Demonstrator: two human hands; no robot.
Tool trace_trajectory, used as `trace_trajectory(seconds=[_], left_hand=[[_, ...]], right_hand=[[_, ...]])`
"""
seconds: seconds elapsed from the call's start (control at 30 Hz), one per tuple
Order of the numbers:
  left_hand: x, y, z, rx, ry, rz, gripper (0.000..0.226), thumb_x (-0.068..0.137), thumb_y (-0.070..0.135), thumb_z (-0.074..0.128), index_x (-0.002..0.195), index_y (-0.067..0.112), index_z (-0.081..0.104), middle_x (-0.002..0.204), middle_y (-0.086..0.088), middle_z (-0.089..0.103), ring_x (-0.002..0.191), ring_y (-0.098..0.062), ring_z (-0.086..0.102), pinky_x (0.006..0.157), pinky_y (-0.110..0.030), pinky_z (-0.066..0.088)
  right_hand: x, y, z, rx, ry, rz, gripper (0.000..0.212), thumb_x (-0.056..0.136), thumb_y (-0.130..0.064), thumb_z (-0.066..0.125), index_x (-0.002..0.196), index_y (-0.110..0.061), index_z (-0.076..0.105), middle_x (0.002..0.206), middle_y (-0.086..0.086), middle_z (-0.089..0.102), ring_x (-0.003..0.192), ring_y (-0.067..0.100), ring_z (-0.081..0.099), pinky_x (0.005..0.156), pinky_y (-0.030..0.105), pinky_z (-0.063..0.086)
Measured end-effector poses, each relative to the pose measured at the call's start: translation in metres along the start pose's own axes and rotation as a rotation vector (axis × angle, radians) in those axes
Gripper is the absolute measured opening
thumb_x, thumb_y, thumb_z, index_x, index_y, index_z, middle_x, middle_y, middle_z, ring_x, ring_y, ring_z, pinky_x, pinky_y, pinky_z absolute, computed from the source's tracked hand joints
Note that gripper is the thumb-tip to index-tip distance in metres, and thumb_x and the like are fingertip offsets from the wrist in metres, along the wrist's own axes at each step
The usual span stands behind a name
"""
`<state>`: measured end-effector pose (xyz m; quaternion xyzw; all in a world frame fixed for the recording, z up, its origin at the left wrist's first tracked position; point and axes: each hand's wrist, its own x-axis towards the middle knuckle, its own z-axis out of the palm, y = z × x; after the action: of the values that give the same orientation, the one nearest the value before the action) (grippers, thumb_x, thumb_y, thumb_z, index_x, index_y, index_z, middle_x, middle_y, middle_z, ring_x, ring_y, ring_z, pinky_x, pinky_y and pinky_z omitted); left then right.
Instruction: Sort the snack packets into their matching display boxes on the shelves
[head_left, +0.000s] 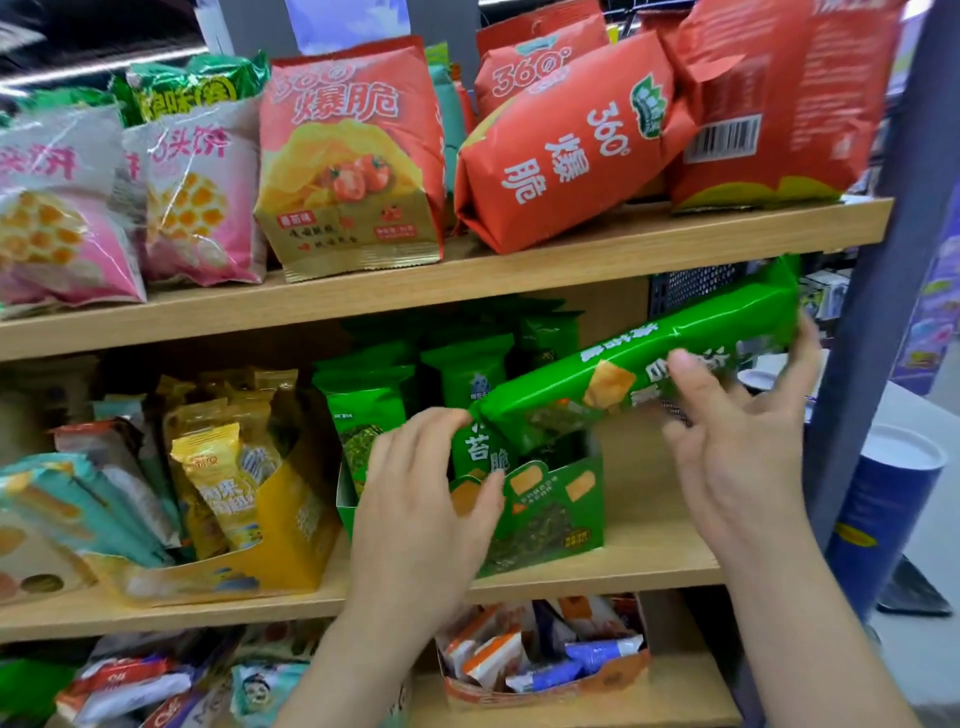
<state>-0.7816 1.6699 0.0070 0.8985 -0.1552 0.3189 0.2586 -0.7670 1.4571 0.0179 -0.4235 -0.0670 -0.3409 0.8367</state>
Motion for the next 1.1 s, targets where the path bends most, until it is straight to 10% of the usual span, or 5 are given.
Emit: trace_trajectory(seconds=[0.2,0.43,0.6,0.8,1.1], left_hand=[[-0.009,-0.024,0.008,0.087,-0.242,0.166,0.026,0.087,0.013,0.068,0.11,0.025,0.069,0.097,0.009,0.071,0.088,-0.017,0.068,0.074,-0.037,0.057],[0.0,-0.035,-0.003,0.015,-0.154,0.085,0.022,0.093,0.032,0.061,0.113,0.031,0.068,0.102,0.014,0.061,0.084,-0.003,0.057,0.069,-0.015,0.045],[0.013,-0.021,-0.003,0.231,-0.167,0.029,0.035,0.097,0.044,0.042,0.126,0.027,0.051,0.074,0.012,0.051,0.046,-0.004,0.04,0.044,-0.016,0.022],[0.03,-0.014,0.009,0.204,-0.417,-0.026,0.02,0.103,0.043,0.033,0.112,0.03,0.046,0.052,0.007,0.048,0.043,-0.008,0.044,0.045,-0.029,0.031],[0.018,-0.016,0.014,0.234,-0.312,0.131,0.03,0.104,0.045,0.022,0.113,0.027,0.045,0.061,0.007,0.058,0.052,-0.015,0.055,0.047,-0.033,0.043]], right_hand=[[0.005,0.017,0.005,-0.616,-0.256,-0.181,0.094,0.079,-0.021,0.078,0.143,-0.055,0.017,0.138,-0.008,0.049,0.121,0.007,0.056,0.105,0.045,0.048],[0.01,0.029,0.023,-1.356,-0.717,-0.144,0.083,0.09,-0.026,0.069,0.148,-0.047,0.014,0.068,0.0,0.056,0.053,0.012,0.052,0.048,0.028,0.043],[0.013,0.042,0.015,-1.205,-0.651,-0.065,0.09,0.09,-0.016,0.07,0.145,-0.055,0.01,0.092,0.006,0.061,0.059,0.019,0.057,0.057,0.028,0.051],[0.0,0.051,0.011,-0.857,-0.493,0.201,0.107,0.089,-0.015,0.071,0.153,-0.044,-0.009,0.148,-0.009,0.038,0.133,0.007,0.037,0.112,0.032,0.032],[-0.002,0.056,0.008,-0.753,-0.414,0.331,0.053,0.097,-0.006,0.056,0.144,-0.02,0.036,0.114,-0.009,0.061,0.101,0.001,0.061,0.073,0.016,0.05]])
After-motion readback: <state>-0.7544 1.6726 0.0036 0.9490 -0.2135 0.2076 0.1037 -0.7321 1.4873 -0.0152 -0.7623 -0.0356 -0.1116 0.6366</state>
